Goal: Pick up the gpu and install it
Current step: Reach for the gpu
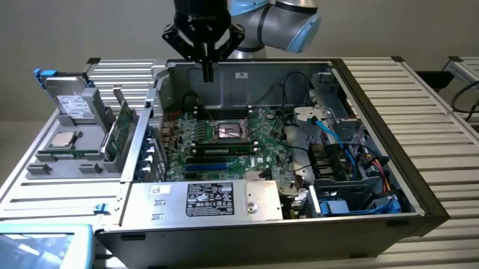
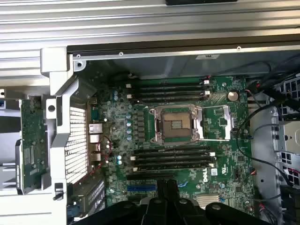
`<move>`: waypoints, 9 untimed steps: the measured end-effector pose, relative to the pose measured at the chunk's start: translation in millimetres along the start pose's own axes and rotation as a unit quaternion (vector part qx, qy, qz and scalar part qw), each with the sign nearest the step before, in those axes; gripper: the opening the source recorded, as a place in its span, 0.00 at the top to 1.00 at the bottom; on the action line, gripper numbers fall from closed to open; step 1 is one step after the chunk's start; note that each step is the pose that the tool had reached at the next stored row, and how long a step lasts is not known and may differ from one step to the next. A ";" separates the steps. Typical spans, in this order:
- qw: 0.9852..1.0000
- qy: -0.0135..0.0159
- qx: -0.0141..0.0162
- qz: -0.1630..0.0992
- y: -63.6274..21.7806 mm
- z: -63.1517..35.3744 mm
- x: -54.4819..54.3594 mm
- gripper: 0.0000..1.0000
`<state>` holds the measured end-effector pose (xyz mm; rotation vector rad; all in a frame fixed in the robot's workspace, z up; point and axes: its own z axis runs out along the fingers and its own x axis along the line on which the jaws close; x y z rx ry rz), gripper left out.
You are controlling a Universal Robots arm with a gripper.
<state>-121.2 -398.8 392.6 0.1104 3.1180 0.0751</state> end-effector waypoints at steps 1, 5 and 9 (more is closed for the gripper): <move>1.000 0.000 0.000 0.000 0.0 0.0 0.0 0.88; 1.000 0.000 0.000 0.000 0.0 0.0 0.8 0.88; 1.000 0.000 0.000 0.000 -0.7 -0.2 10.1 0.88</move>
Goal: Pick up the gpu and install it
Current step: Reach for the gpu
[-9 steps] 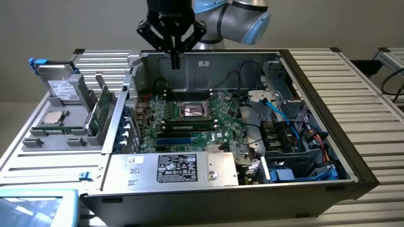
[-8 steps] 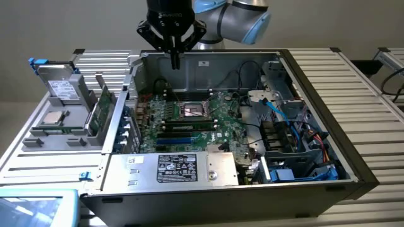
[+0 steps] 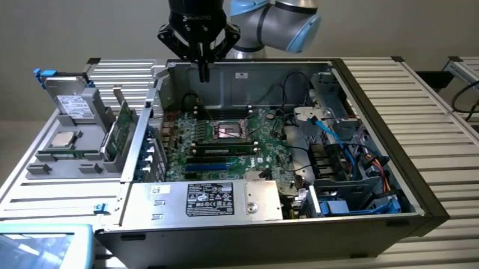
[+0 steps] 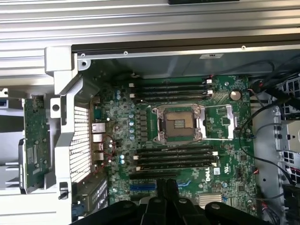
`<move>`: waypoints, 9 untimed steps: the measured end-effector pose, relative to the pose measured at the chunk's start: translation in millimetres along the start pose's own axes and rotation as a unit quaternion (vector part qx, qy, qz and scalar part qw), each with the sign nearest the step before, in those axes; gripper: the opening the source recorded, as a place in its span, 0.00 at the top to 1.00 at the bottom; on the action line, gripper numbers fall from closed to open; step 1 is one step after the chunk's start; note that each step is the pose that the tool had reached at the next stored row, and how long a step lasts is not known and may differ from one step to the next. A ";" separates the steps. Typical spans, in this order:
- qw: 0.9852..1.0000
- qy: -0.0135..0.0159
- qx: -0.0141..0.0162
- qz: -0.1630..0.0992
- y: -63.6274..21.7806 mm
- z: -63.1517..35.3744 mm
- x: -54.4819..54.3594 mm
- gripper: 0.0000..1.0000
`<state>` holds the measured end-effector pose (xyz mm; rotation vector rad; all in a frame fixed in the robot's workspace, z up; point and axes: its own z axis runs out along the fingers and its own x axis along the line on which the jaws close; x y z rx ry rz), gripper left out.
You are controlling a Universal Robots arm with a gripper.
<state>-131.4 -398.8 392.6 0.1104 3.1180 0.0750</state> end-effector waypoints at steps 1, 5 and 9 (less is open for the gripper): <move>1.000 0.000 0.000 0.000 -0.3 -0.1 4.2 0.88; 1.000 0.000 0.000 0.000 -1.4 -0.4 22.0 0.88; 1.000 0.000 -0.001 0.000 -2.2 -0.8 40.1 0.88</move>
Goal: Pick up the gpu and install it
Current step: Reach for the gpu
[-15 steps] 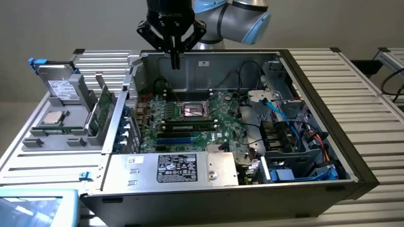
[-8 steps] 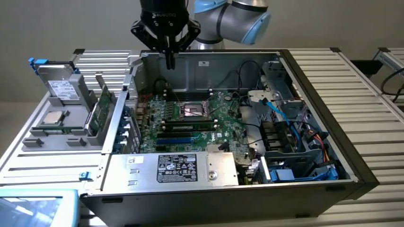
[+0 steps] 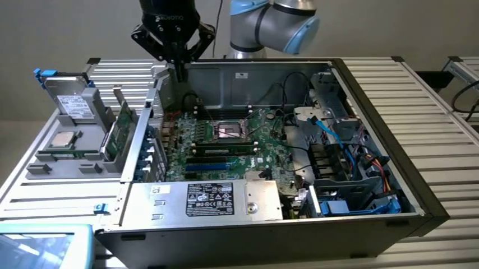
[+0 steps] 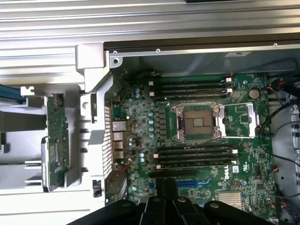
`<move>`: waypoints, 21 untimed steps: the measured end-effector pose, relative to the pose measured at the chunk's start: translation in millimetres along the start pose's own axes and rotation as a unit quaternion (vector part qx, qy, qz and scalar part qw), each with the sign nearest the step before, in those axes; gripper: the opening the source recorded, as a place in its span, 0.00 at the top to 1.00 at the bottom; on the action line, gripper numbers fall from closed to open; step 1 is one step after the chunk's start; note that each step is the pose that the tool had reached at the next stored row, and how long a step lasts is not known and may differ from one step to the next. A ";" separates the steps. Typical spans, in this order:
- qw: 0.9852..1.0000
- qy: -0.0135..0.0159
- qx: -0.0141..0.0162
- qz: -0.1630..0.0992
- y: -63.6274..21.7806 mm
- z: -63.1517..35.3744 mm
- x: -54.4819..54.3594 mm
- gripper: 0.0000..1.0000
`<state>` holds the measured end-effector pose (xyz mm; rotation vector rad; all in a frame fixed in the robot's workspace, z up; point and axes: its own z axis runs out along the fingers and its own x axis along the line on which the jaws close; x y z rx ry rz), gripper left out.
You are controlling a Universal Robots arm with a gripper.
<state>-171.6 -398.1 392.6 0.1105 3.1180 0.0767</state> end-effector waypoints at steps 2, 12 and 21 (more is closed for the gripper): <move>1.000 0.000 -0.001 0.000 -0.4 -0.2 9.1 0.88; 1.000 0.000 -0.005 0.000 -2.7 -1.1 54.4 0.88; 1.000 0.000 -0.006 0.000 -2.2 -1.7 95.7 0.88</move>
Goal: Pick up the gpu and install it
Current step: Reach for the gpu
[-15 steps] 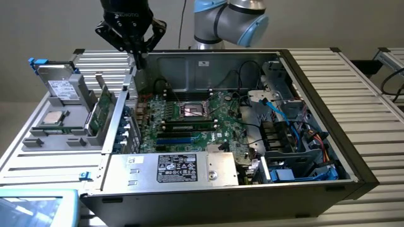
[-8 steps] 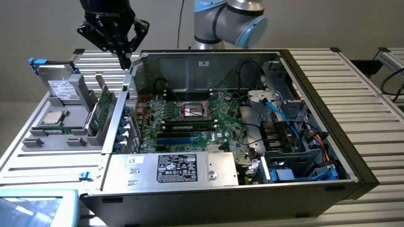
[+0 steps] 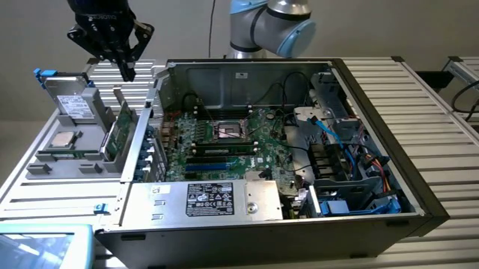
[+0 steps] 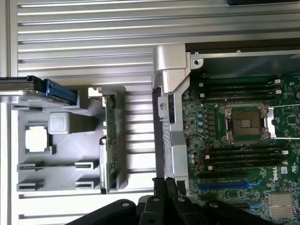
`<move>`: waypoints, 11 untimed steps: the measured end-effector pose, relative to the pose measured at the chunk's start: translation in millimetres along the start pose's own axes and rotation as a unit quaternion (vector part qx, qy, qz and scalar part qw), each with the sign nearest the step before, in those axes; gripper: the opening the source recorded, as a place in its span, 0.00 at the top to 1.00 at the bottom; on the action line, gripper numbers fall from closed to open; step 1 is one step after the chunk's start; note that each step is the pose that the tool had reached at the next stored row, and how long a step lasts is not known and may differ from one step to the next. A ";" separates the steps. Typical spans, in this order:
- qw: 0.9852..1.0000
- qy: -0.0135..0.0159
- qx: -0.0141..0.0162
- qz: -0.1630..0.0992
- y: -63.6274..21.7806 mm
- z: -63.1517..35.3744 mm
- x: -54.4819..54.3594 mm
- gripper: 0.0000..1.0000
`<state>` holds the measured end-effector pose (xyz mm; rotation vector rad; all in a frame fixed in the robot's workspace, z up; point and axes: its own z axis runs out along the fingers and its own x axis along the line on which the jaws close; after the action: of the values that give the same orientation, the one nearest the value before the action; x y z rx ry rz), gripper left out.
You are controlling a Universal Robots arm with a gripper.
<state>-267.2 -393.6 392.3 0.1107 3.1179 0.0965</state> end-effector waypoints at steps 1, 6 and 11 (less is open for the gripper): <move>1.000 0.000 0.000 0.000 0.1 0.0 4.5 0.88; 1.000 0.000 0.000 0.000 1.7 0.1 27.1 0.88; 1.000 0.000 0.000 0.000 7.0 1.0 50.5 0.88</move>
<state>-317.0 -382.9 390.8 0.1107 3.1179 0.0969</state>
